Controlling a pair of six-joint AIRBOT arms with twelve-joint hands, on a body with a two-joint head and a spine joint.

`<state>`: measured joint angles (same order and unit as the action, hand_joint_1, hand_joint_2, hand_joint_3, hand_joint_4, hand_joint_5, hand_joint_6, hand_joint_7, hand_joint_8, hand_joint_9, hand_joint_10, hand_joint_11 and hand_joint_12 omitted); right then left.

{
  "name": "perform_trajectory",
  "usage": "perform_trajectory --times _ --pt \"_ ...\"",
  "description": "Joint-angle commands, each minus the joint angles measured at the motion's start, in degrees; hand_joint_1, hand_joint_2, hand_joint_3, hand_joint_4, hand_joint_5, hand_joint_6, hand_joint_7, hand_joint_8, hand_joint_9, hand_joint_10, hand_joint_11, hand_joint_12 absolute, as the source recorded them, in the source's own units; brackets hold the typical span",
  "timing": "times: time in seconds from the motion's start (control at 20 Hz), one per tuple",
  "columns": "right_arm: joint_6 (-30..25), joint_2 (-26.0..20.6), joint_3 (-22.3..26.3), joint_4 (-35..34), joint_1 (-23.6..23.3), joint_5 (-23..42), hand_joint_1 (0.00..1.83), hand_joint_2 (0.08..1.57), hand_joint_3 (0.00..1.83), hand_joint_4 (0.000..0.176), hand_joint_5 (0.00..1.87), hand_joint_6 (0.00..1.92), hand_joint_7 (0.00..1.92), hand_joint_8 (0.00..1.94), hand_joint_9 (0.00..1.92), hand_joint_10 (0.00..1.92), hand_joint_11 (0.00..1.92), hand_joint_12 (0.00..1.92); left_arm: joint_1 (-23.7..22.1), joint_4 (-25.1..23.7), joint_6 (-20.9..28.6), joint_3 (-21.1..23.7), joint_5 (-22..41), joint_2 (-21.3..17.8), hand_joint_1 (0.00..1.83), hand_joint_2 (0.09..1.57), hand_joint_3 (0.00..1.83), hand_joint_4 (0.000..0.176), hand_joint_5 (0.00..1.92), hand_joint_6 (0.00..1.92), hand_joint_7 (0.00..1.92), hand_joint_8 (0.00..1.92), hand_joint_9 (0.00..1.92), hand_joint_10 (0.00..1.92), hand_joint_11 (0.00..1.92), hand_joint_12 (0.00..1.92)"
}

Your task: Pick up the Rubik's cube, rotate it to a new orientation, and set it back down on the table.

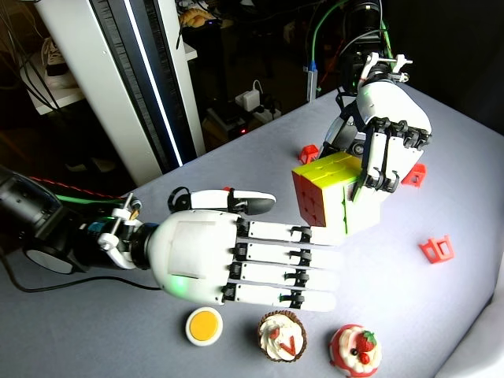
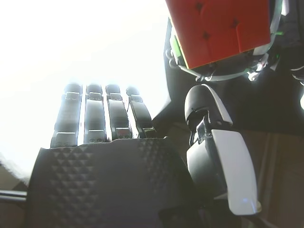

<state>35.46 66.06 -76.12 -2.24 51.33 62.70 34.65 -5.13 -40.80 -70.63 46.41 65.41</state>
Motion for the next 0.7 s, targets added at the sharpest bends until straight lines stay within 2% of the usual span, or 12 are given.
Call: perform_trajectory --times 0.0,0.1,0.2,0.25,0.3,0.4,0.65 --pt "-0.4 0.5 -0.5 -0.1 -1.3 7.3 0.06 1.33 0.00 0.000 0.06 0.02 0.01 0.00 0.00 0.00 0.00 0.00 -1.2 1.2 0.6 0.2 9.7 -0.4 1.19 0.94 0.79 0.000 0.67 1.46 0.76 1.92 1.21 1.92 1.30 1.92" --pt "-0.4 1.4 -0.9 0.8 -1.7 7.3 0.03 1.35 0.01 0.000 0.01 0.01 0.00 0.00 0.00 0.00 0.00 0.00 -1.5 1.1 0.5 0.2 9.8 -0.5 1.18 1.04 0.60 0.000 0.63 1.41 0.69 1.92 1.18 1.92 1.29 1.92" --pt "-0.4 2.2 -1.4 1.6 -1.8 7.3 0.03 1.36 0.01 0.000 0.00 0.00 0.02 0.01 0.00 0.00 0.00 0.00 -1.8 1.0 0.4 0.2 9.8 -0.5 1.22 0.65 1.33 0.000 0.86 1.65 0.95 1.92 1.29 1.92 1.40 1.92" --pt "-0.4 2.3 -1.4 1.9 -1.8 7.3 0.02 1.36 0.01 0.000 0.00 0.00 0.00 0.00 0.00 0.00 0.00 0.00 -1.8 1.0 0.3 0.2 9.9 -0.5 1.48 0.66 1.11 0.000 1.03 1.87 1.20 1.92 1.37 1.92 1.49 1.92" --pt "-0.4 2.5 -1.4 2.4 -1.9 7.2 0.02 1.36 0.01 0.000 0.00 0.00 0.00 0.00 0.00 0.00 0.00 0.00 -1.9 1.0 0.2 0.2 10.0 -0.5 1.54 0.66 1.03 0.000 1.12 1.91 1.30 1.92 1.42 1.92 1.53 1.92" --pt "-0.4 2.7 -1.5 3.0 -2.0 6.9 0.01 1.37 0.01 0.000 0.00 0.00 0.00 0.00 0.00 0.00 0.00 0.00 -2.0 1.0 0.2 0.2 10.2 -0.5 1.54 0.67 1.00 0.000 1.13 1.92 1.36 1.92 1.48 1.92 1.58 1.92" --pt "-0.4 2.9 -1.4 4.1 -2.0 6.8 0.00 1.36 0.00 0.000 0.00 0.00 0.00 0.00 0.00 0.00 0.00 0.00 -1.9 1.2 0.1 0.1 10.2 -0.6 1.53 0.69 1.01 0.000 1.10 1.92 1.39 1.92 1.52 1.92 1.63 1.92"
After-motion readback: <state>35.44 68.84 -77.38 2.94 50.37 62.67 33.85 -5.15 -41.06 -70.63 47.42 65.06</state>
